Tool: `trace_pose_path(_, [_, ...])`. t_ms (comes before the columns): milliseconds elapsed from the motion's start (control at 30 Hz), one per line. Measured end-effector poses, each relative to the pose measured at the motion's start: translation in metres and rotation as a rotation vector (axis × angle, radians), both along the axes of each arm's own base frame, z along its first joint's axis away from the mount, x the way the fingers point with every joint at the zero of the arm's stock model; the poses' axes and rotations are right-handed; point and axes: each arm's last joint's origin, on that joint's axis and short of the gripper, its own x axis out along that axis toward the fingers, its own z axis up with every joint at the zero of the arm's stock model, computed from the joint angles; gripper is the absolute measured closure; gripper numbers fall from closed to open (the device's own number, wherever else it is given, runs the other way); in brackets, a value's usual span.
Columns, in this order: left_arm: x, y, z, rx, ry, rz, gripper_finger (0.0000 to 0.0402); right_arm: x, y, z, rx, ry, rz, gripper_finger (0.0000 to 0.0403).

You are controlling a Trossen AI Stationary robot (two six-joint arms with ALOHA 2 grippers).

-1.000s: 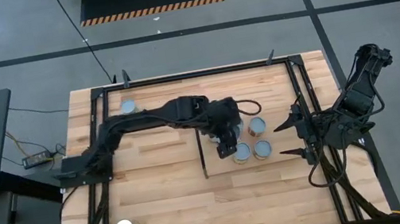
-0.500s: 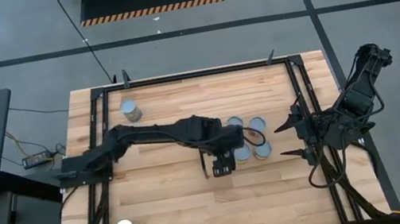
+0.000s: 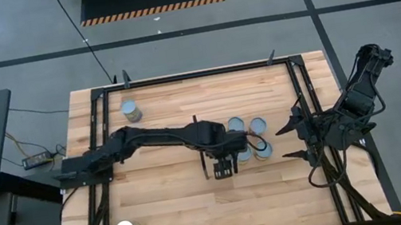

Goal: Pick and place cans onto a shelf
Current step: Put the light blue on the shelf aligned with the yellow can

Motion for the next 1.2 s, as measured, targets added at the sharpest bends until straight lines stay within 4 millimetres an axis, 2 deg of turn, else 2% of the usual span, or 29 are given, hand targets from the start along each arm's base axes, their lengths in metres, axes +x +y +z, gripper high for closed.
trace_pose_path(100, [-0.002,0.004,-0.015,0.016,0.061,0.03,0.0111,0.0,0.0,0.0,0.006,-0.001,0.0,0.0056])
trace_pose_path(267, [0.001,0.004,-0.035,0.019,0.069,0.021,0.0111,0.0,0.0,0.0,0.017,0.001,-0.005,0.0056])
trace_pose_path(867, [0.003,0.005,-0.036,-0.013,0.044,0.028,0.0111,0.0,0.0,0.0,0.026,0.001,-0.011,0.0056])
trace_pose_path(1200, [0.008,0.002,-0.055,-0.011,0.089,0.024,0.0111,0.001,0.002,-0.001,0.03,0.011,-0.002,0.0056])
